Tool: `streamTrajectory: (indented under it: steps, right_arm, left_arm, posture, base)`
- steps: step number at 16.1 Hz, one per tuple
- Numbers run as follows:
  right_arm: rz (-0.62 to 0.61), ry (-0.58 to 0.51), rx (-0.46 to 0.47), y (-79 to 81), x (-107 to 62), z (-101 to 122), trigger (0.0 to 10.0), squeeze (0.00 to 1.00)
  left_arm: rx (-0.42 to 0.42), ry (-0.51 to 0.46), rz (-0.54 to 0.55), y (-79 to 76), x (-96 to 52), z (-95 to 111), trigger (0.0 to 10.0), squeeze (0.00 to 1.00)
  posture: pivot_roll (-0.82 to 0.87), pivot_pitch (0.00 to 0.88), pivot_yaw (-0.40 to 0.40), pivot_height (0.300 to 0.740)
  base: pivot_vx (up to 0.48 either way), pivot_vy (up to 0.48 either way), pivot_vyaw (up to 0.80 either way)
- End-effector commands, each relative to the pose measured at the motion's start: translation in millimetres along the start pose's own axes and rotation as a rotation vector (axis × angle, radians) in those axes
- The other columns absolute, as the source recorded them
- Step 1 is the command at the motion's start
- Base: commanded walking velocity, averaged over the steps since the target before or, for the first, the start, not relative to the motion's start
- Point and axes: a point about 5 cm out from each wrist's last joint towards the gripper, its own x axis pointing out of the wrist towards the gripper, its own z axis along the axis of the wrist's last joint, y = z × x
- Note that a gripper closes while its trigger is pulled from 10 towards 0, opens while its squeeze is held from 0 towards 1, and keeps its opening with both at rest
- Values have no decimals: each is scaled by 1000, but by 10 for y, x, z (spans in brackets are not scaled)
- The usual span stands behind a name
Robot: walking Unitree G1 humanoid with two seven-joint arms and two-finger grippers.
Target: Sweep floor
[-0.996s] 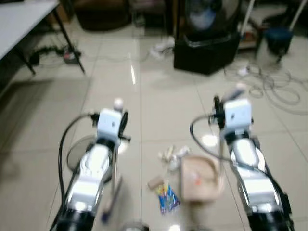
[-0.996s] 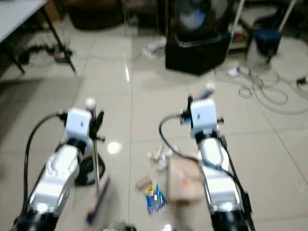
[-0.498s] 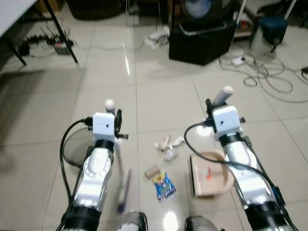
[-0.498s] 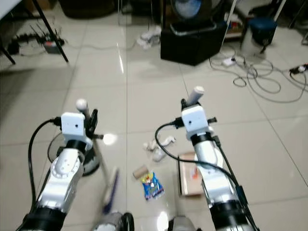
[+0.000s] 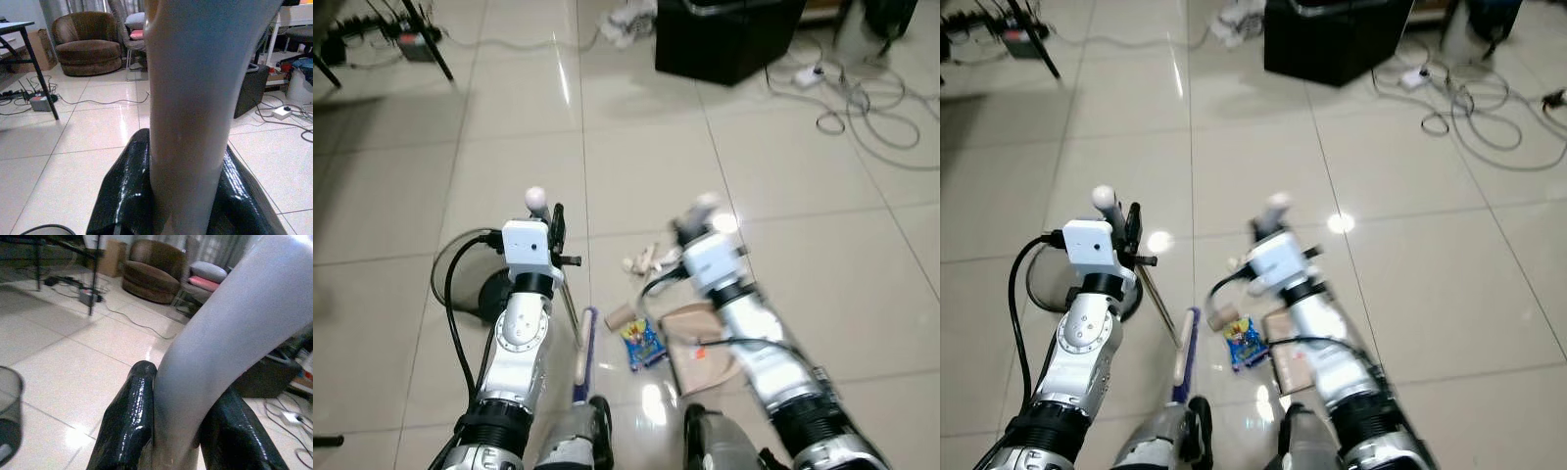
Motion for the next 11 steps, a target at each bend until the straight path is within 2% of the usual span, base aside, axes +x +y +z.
streamTrajectory:
  steps: [1,3,4,7,11]
  right_arm:
    - [42,-25,-34,114,-6,21,10000,0]
    - [19,-32,13,219,32,38,10000,0]
    - [-3,-39,60,249,68,82,10000,0]
    - [-61,-31,148,268,94,106,10000,0]
    - [-126,-9,201,212,70,57,10000,0]
  left_arm:
    - [8,30,12,3,-77,-82,10000,0]
    - [-5,26,20,-24,-87,-92,10000,0]
    - [-40,22,24,-62,-82,-77,10000,0]
    - [-193,41,25,-202,-76,-35,10000,0]
    - [-376,27,53,-242,-50,111,10000,0]
  posture:
    - [36,373,66,740]
    - [35,380,63,740]
    - [32,381,63,740]
    - [24,381,62,740]
    - [25,363,62,740]
  base:
    - [0,0,0]
    - [0,0,0]
    - [0,0,0]
    - [0,0,0]
    - [0,0,0]
